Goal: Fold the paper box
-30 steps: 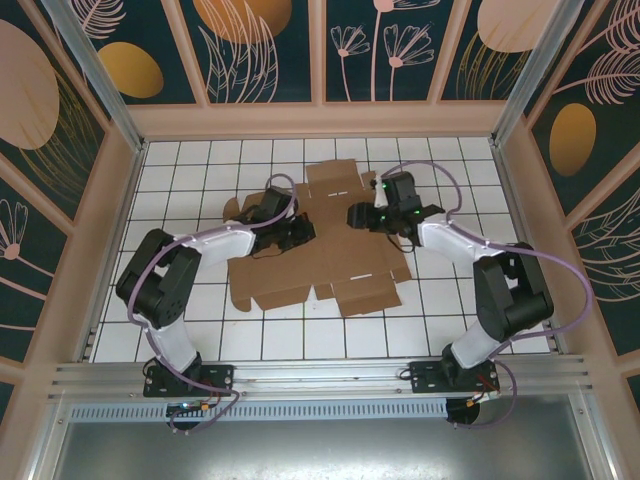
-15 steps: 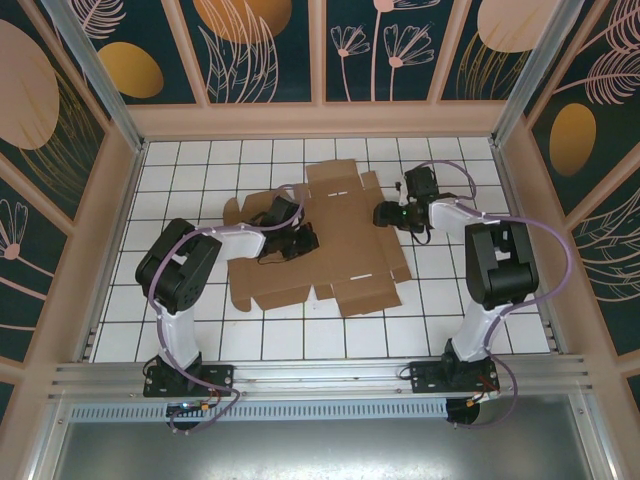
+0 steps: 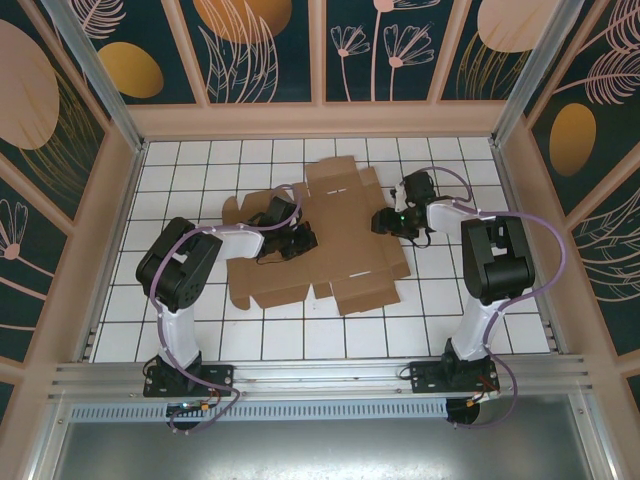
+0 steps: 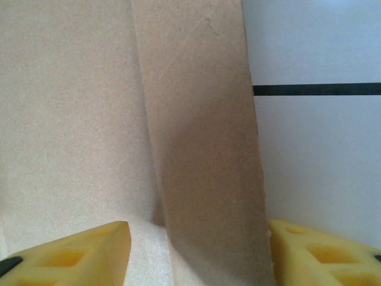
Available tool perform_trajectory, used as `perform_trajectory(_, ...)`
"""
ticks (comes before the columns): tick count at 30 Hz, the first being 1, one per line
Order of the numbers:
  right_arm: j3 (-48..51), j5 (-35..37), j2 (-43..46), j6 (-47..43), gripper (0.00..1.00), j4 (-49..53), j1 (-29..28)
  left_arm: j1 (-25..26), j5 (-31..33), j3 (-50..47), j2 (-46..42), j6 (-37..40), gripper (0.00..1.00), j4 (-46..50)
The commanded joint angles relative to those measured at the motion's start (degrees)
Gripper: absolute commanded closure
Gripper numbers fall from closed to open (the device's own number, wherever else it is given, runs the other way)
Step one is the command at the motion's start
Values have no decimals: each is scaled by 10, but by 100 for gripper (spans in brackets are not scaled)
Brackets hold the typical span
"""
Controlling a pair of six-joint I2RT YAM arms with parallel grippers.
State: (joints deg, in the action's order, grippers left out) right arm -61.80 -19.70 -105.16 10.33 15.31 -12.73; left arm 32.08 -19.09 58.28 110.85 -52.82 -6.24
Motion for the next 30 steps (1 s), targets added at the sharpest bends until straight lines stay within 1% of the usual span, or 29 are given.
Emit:
perform_trajectory(1, 2, 2, 20, -4, 48, 8, -7, -6, 11, -11, 16, -2, 100, 9)
perform_trajectory(3, 1, 13, 23, -6, 59, 12, -10, -5, 13, -11, 15, -1, 100, 10)
perform_trajectory(4, 1, 19, 25, -7, 61, 14, -11, -5, 14, -12, 16, -1, 100, 11)
perform_trajectory(7, -5, 43, 29, -15, 67, 21, -24, -6, 12, -10, 15, -1, 100, 11)
perform_trajectory(9, -14, 75, 29, -21, 69, 31, -37, -5, 13, -9, 15, -1, 100, 13)
perform_trajectory(13, -31, 144, 26, -38, 75, 48, -66, -5, 16, -9, 12, 1, 100, 16)
perform_trajectory(19, -47, 262, 16, -72, 82, 65, -119, -6, 17, -8, 12, -1, 100, 16)
perform_trajectory(30, -77, 378, -39, -104, 87, 89, -174, -5, 15, -12, 11, -5, 100, 12)
